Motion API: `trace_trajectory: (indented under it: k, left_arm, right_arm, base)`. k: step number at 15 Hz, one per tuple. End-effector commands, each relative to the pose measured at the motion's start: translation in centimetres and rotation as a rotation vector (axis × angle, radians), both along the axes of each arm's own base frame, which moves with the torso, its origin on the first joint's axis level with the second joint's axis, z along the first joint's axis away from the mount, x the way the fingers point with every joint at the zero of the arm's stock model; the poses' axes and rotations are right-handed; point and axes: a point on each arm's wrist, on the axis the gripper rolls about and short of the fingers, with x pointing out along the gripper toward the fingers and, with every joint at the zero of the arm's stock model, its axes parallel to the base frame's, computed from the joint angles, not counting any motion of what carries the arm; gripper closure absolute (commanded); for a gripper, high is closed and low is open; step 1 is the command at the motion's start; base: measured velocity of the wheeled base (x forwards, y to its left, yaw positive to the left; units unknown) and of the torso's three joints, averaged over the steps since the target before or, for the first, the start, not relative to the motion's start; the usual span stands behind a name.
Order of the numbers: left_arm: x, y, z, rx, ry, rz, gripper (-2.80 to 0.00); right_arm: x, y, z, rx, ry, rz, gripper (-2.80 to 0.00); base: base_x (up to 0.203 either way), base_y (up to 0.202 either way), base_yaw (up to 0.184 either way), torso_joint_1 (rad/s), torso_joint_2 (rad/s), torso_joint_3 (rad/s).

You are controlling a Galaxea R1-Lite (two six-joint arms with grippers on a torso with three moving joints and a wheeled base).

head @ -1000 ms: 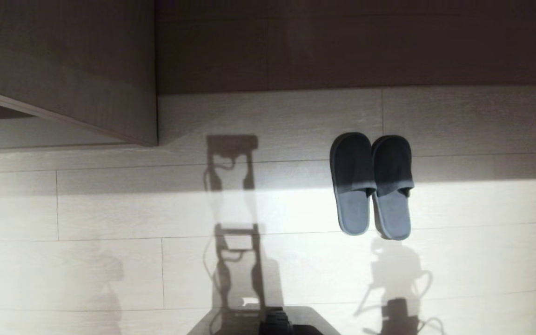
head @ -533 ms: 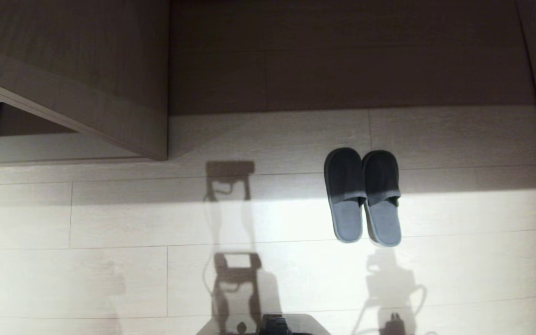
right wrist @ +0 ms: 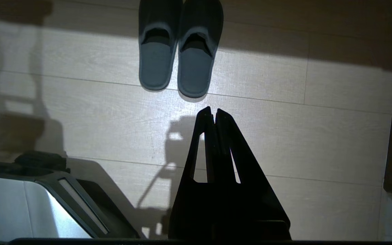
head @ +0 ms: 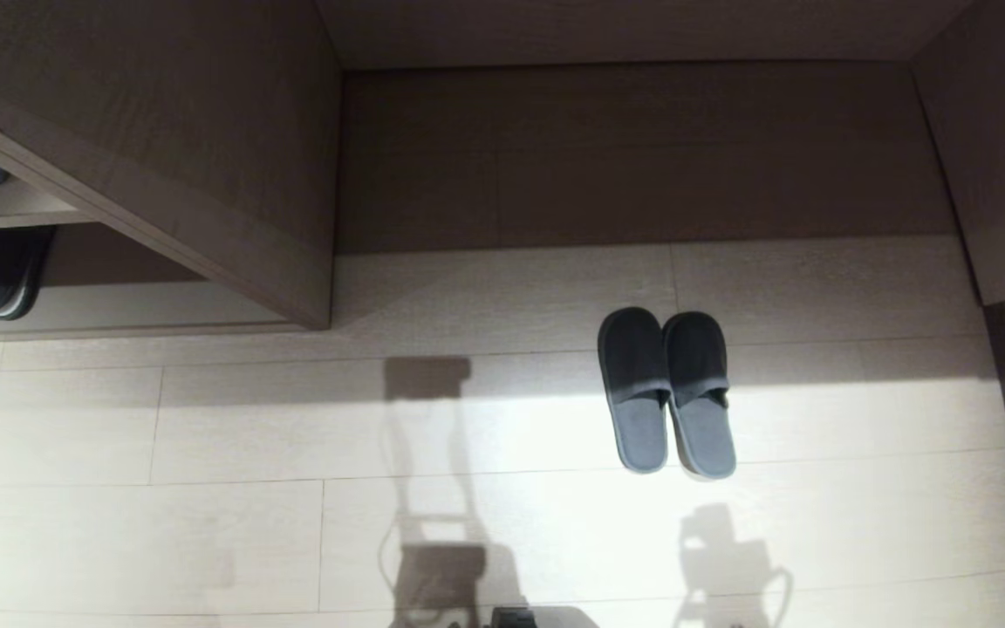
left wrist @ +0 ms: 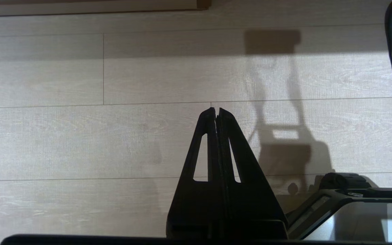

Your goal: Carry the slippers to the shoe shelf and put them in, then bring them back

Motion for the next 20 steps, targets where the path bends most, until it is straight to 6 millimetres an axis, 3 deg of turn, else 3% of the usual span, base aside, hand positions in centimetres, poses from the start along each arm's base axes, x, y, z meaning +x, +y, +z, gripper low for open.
trace_trajectory:
  k: [1, 20]
  left_arm:
    - [0.01, 0.0, 0.01, 0.0, 0.0, 0.0, 0.0]
    - [0.01, 0.0, 0.01, 0.0, 0.0, 0.0, 0.0]
  right_arm:
    - [0.02, 0.0, 0.01, 0.0, 0.002, 0.001, 0.0]
    - [0.02, 0.0, 0.01, -0.007, 0.001, 0.0, 0.0]
  base:
    - [0.0, 0.0, 0.0, 0.005, 0.0, 0.193]
    - [0.0, 0.0, 0.0, 0.002, 0.0, 0.202]
